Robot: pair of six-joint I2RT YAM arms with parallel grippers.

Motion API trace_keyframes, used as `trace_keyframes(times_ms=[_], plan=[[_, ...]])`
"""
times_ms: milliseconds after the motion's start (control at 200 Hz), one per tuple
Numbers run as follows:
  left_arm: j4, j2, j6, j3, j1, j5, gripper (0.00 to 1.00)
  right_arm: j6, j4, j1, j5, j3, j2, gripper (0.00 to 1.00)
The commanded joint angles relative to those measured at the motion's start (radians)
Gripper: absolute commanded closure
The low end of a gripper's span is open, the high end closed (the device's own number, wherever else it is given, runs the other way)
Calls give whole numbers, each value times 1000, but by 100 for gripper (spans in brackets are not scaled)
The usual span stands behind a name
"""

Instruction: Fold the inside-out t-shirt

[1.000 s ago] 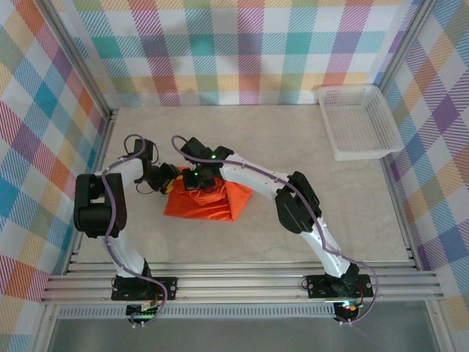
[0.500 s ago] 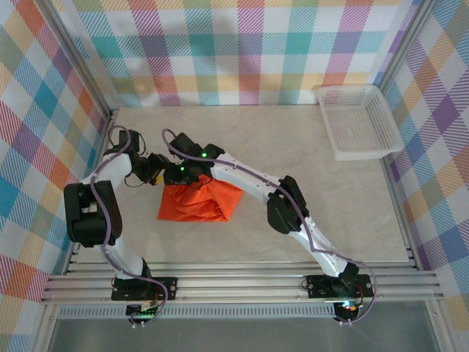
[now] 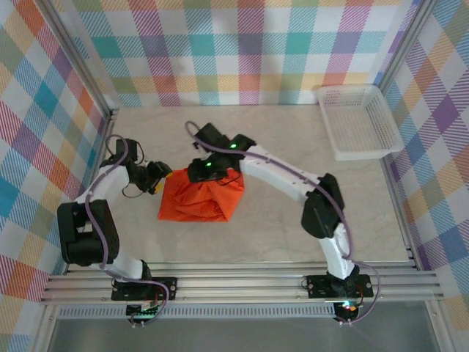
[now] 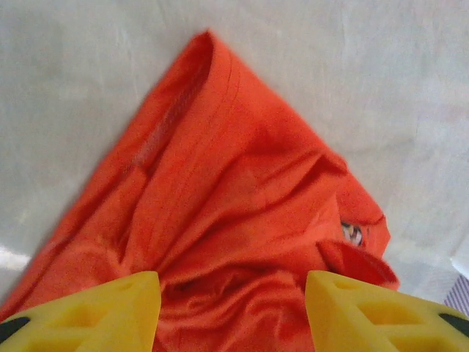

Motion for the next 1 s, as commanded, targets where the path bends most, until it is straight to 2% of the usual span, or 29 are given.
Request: trace_keyframes(times_ms=[0, 160, 335, 460, 505, 550, 650, 830, 995], plan=[[22, -55, -29, -74, -30, 58, 44, -2, 41, -91, 29, -151, -71, 54], [61, -85, -60, -144, -74, 72, 44, 25, 124, -178, -22, -299, -144, 58], [138, -21, -106, -173, -123, 71, 47, 7, 105, -187, -52, -251, -77, 58], [155, 45, -105, -163, -155, 26, 50, 8, 123, -191, -55, -212, -9, 58], [159, 65, -100, -163, -157, 18, 53, 13, 134, -196, -59, -193, 26, 58], [162, 80, -97, -163, -158, 8, 63, 22, 140, -202, -69, -171, 65, 59], [123, 81, -71, -138, -157, -41, 100, 43, 156, -208, -93, -149, 143, 59], [-55, -20, 6, -46, -157, -209, 100, 73, 140, -221, -69, -208, 214, 60], [-127, -113, 36, -52, -158, -309, 100, 89, 135, -242, -5, -335, 164, 60]])
